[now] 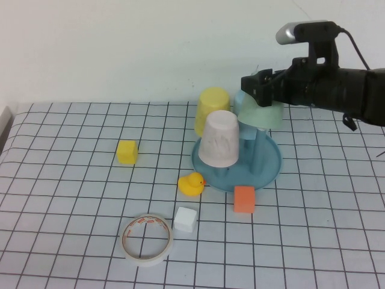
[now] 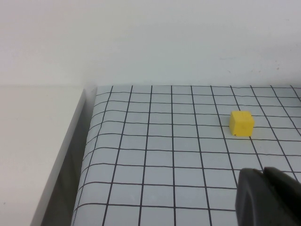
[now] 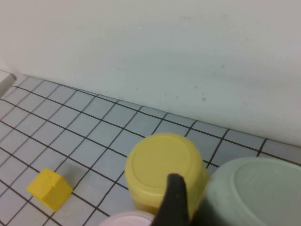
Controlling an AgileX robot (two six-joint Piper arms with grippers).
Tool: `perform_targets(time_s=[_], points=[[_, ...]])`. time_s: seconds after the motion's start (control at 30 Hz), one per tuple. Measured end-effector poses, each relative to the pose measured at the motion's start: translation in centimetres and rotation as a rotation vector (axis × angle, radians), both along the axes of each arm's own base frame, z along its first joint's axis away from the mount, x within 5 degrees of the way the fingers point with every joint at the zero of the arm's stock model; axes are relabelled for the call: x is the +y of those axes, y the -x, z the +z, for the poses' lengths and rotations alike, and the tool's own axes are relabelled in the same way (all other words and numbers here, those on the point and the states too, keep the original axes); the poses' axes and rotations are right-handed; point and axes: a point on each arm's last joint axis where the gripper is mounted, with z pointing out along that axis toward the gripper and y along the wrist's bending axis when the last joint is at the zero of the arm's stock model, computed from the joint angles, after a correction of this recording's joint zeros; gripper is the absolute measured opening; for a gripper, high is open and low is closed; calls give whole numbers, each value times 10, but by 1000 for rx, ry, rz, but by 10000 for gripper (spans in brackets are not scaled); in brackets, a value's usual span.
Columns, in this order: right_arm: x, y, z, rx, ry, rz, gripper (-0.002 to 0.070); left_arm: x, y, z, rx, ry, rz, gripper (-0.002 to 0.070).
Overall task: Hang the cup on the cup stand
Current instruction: Place the cup on the cup holder
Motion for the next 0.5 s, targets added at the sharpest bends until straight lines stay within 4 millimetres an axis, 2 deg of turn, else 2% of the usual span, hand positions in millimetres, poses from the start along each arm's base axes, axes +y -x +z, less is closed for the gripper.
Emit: perform_targets(time_s=[0.3, 0.5], points=[[3, 0, -4, 11, -14, 25, 588, 0, 0, 0, 0, 0, 0, -1], [4, -3, -15, 36, -10, 27, 588, 0, 0, 0, 0, 0, 0, -1]])
